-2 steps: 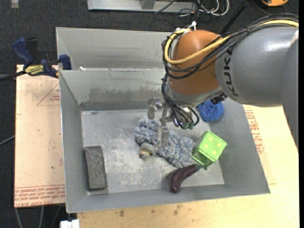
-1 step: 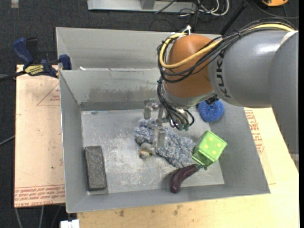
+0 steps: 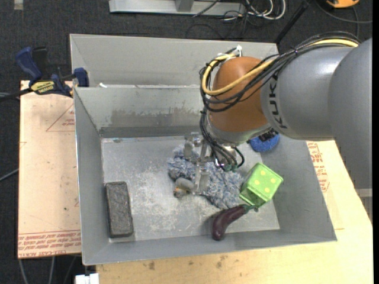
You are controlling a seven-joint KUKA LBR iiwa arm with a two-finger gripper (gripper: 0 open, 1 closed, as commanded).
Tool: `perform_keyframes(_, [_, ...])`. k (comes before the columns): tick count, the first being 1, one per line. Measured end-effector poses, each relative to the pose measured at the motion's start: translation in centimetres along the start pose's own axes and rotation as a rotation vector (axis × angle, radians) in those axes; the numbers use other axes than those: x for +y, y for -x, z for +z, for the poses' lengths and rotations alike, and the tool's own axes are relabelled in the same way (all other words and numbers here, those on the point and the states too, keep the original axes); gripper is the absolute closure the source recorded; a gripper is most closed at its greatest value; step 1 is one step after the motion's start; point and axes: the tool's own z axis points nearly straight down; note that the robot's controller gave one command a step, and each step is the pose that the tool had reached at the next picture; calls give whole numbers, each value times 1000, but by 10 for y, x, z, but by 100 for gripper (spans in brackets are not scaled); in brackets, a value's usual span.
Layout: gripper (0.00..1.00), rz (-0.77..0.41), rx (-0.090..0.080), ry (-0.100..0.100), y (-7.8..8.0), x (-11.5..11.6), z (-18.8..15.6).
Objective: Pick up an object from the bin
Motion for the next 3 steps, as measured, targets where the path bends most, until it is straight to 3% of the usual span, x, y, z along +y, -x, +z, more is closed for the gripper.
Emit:
perform_keyframes(1, [100, 208, -6, 0, 11, -27, 38])
perform_keyframes(2, [100, 208, -6, 0, 11, -27, 38])
perform_keyframes(3, [100, 229, -3, 0, 11, -48, -164])
